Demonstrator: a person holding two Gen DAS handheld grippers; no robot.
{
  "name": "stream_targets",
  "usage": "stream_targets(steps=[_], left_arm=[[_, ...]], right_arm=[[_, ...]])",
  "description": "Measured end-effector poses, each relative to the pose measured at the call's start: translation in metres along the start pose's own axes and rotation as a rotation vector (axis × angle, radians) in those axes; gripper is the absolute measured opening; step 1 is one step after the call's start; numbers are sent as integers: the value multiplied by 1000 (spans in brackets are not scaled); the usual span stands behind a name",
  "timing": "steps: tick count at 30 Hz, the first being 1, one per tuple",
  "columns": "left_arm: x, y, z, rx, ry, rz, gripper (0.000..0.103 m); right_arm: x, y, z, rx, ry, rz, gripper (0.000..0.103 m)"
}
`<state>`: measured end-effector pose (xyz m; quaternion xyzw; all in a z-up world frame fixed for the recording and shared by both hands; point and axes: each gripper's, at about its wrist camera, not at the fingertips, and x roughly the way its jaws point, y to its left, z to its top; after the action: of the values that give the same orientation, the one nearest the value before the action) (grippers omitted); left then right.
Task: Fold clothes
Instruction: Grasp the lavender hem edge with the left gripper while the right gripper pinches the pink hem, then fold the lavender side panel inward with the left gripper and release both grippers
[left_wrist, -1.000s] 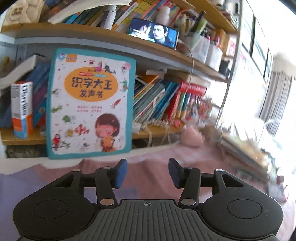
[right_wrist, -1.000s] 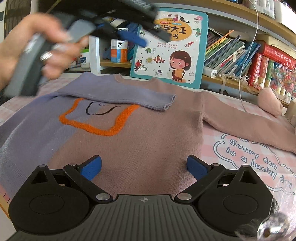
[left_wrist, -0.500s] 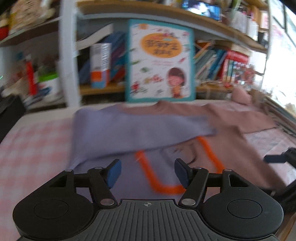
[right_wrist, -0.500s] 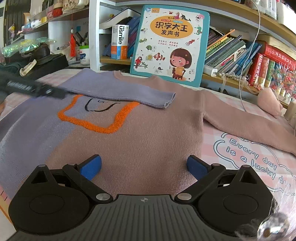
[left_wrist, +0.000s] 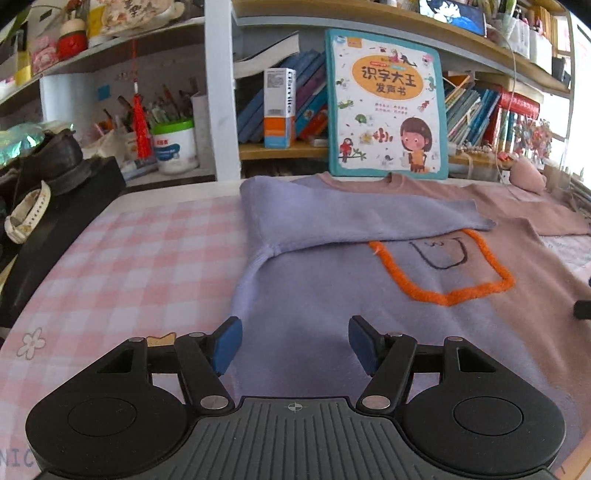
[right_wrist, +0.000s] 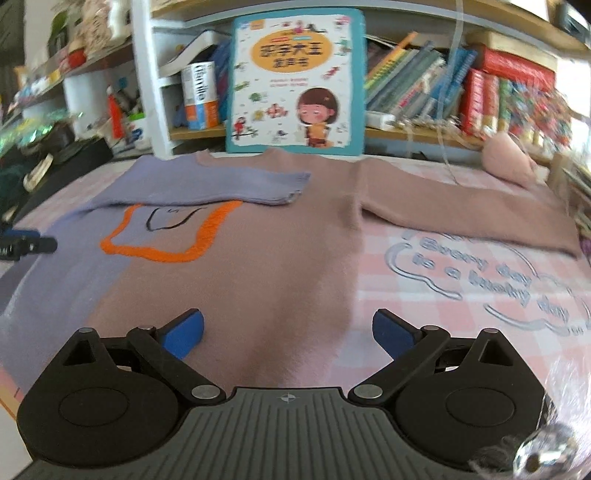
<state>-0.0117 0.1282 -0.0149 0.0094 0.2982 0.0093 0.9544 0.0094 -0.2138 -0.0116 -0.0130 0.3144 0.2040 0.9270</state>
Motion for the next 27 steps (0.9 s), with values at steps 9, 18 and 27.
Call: stream_targets(steps=[9,18,27], left_arm=[[5,31,-4,-128,7,3,33],[-2,45,-5,-204,12,-60,5],[-6,51,-2,-197,16,-8,5]], right_arm=[[-12,-19,-5,76,-5,-13,35],[-6,-7,-4,77,0,50,12],[-1,5,-4,59,0,81,12]])
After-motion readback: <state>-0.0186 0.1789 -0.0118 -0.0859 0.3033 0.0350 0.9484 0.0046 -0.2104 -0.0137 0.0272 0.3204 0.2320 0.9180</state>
